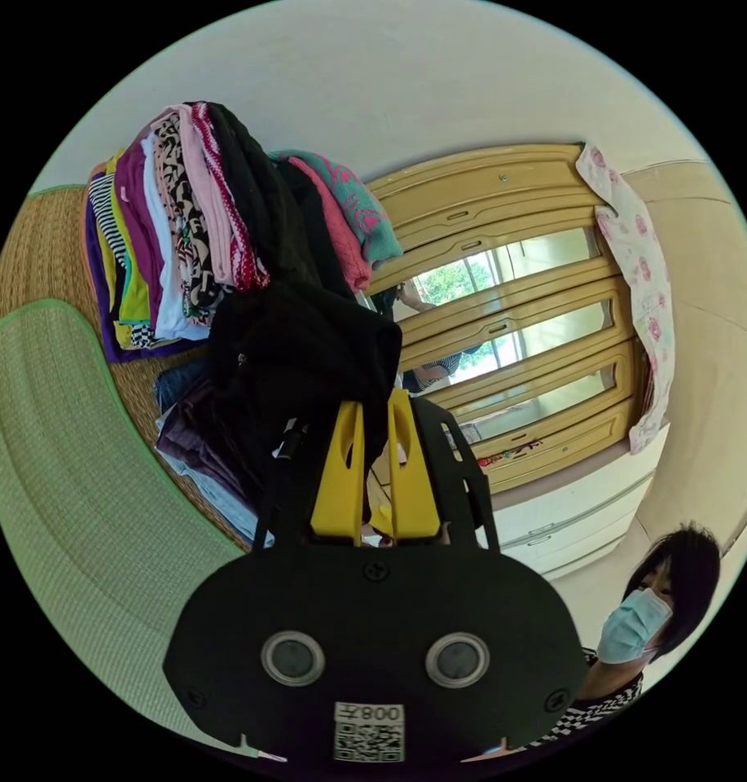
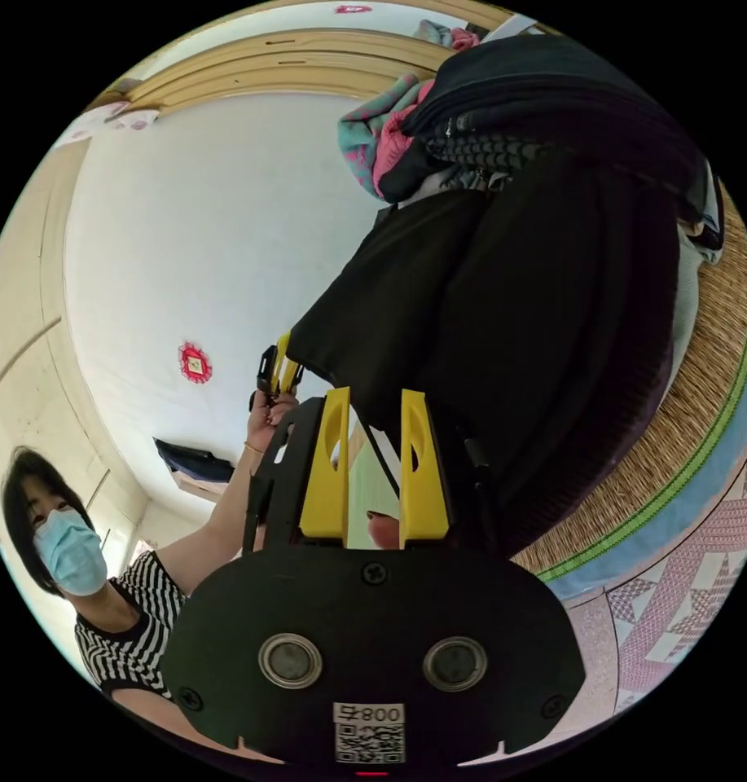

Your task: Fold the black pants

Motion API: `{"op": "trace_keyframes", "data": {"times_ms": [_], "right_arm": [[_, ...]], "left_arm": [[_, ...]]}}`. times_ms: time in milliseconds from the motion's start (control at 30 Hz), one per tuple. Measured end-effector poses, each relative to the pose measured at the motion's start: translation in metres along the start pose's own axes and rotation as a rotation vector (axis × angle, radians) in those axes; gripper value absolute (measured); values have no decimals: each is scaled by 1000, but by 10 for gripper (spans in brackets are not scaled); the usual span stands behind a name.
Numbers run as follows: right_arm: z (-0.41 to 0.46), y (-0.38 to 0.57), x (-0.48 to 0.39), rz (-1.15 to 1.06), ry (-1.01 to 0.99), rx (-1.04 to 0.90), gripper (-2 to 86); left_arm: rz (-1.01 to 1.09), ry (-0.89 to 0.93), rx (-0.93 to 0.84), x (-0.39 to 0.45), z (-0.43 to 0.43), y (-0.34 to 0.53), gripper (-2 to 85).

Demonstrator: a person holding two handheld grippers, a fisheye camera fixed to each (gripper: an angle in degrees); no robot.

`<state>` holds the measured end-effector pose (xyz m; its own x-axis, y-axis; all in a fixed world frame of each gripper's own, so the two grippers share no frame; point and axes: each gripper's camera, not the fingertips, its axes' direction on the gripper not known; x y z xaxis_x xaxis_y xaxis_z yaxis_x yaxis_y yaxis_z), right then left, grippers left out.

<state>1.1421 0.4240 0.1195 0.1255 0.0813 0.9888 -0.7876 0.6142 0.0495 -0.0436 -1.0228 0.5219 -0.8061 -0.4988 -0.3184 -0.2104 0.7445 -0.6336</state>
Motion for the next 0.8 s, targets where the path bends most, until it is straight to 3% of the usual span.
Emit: {"op": "trace_keyframes", "data": {"times_ms": [400,633,800], "right_arm": [[-48,-50,-22,6,-160,84,24],[-124,-108,-90,-135,-134,236,15],[-181,-95,-136,-311,-127,329,14]], "left_arm": [[30,-81,-25,46,87,-88,54],[251,-194,-28,129,151,-161,55],[423,-68,-84,171,189,-174,56]]}}
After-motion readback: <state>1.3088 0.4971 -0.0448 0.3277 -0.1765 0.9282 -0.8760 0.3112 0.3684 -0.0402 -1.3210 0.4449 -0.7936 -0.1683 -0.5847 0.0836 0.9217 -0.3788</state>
